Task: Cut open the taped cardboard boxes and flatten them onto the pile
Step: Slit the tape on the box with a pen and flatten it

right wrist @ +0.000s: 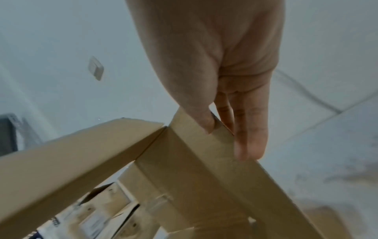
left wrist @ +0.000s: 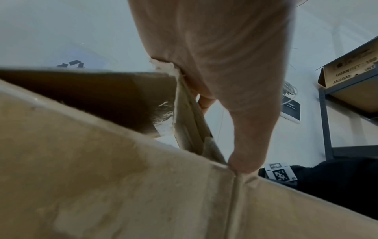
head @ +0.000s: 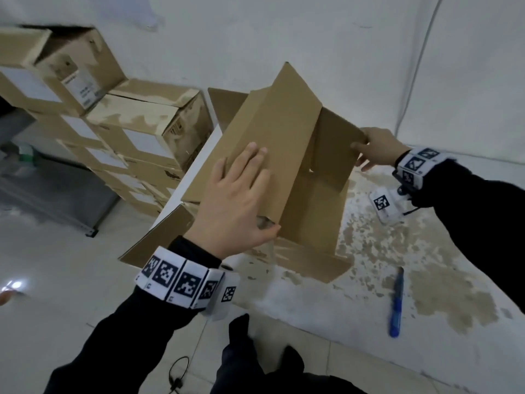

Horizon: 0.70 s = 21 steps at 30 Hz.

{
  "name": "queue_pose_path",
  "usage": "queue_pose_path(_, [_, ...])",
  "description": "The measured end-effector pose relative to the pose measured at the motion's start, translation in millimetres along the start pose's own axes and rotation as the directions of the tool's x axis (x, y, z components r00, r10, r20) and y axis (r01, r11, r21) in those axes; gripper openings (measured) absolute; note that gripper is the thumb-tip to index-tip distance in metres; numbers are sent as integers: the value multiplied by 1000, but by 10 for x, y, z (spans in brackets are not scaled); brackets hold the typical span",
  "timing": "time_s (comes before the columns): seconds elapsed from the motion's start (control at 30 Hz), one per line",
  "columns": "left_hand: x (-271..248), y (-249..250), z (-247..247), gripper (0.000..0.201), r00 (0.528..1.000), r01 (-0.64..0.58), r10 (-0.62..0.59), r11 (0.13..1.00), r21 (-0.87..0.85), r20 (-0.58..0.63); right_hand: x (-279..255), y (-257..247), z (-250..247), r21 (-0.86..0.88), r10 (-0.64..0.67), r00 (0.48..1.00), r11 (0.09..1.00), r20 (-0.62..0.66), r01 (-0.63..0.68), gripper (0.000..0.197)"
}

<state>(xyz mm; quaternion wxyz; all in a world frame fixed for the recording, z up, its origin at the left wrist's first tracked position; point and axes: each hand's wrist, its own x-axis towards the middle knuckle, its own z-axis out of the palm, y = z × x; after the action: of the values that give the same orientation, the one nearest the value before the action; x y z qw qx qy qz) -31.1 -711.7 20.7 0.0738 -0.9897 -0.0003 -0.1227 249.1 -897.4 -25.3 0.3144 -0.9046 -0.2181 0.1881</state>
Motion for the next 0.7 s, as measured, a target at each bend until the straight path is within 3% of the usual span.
queue_pose_path(0.1, [6,5,13,76,1000,-7,7,1000,5,2,111,65,-111,24,54,997,998,-55,-53,32])
queue_pose_path(0.2, [36,1,40,76,999,-21,21,1000,-8,-26,-28,52,-113,244,111,983,967,-146,-73,41])
queue_pose_path(0.27, [84,-20,71,76,998,-38,37,999,-16,-53,-390,79,-27,405,90,985,914,-147,-23,41])
queue_pose_path(0.37, [224,-37,131,76,997,-57,56,998,-16,-59,-1185,313,302,521,-57,996,854,65,14,43])
queue_pose_path(0.47, [478,-55,230,76,996,-83,82,996,-25,-20,-1713,455,799,683,-126,950,723,285,-108,45])
queue_pose_path(0.5, [595,-71,280,76,996,-90,90,996,-29,-8,-1780,416,951,714,-117,960,693,255,-106,44])
queue_pose_path(0.57, [829,-108,405,78,993,-121,122,990,-70,5,-1790,292,1215,723,-35,999,690,14,14,34])
queue_pose_path(0.63, [1042,-160,574,87,980,-194,196,977,-88,18,-1733,179,1359,717,117,965,691,-235,91,22])
queue_pose_path(0.7, [1230,-194,786,96,954,-284,285,958,-27,94,-1633,161,1466,731,245,911,678,-331,84,15])
